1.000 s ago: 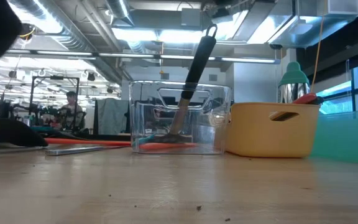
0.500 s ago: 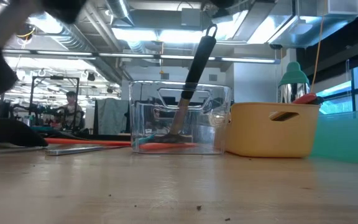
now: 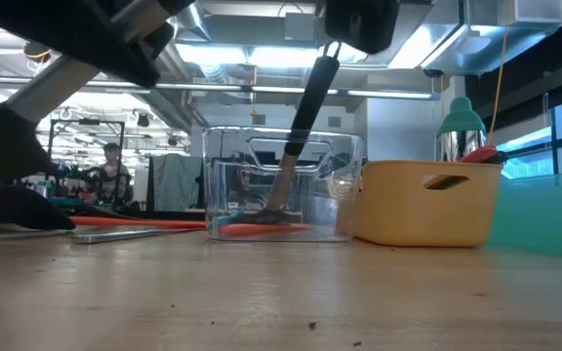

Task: Pick & Place Kitchen Items
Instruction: Put the black spatula into the transparent bin

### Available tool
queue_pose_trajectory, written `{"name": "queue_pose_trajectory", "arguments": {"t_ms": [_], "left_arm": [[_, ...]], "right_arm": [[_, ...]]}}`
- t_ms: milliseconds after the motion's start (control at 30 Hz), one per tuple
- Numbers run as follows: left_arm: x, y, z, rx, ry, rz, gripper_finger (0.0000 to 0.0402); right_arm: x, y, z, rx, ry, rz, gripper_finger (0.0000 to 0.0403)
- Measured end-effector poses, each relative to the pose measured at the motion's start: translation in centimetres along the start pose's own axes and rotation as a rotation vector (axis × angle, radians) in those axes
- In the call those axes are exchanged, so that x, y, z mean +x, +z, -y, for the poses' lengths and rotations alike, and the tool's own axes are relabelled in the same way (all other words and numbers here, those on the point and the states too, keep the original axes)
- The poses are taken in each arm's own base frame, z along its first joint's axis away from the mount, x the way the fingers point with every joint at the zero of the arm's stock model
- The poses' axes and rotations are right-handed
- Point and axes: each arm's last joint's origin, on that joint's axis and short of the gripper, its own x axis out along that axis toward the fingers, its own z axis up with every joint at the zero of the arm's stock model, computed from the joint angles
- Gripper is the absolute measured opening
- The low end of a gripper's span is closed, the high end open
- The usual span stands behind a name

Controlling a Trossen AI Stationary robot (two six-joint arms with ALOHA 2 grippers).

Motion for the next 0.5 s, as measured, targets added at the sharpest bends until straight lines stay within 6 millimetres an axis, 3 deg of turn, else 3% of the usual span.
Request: {"name": "queue_pose_trajectory", "arguments": {"t_ms": [300, 500], "left_arm": [[0.7, 0.3, -2.0, -0.076, -0.032, -0.037, 0.0055], [0.9, 0.4, -2.6, -0.088, -0.016, -0.037, 0.0055]], "right_arm": [[2.3, -1.3, 1.1, 0.062, -0.006, -0.088, 0.0252], [2.7, -1.8, 1.0, 0.068, 0.005, -0.113, 0.0252]]}}
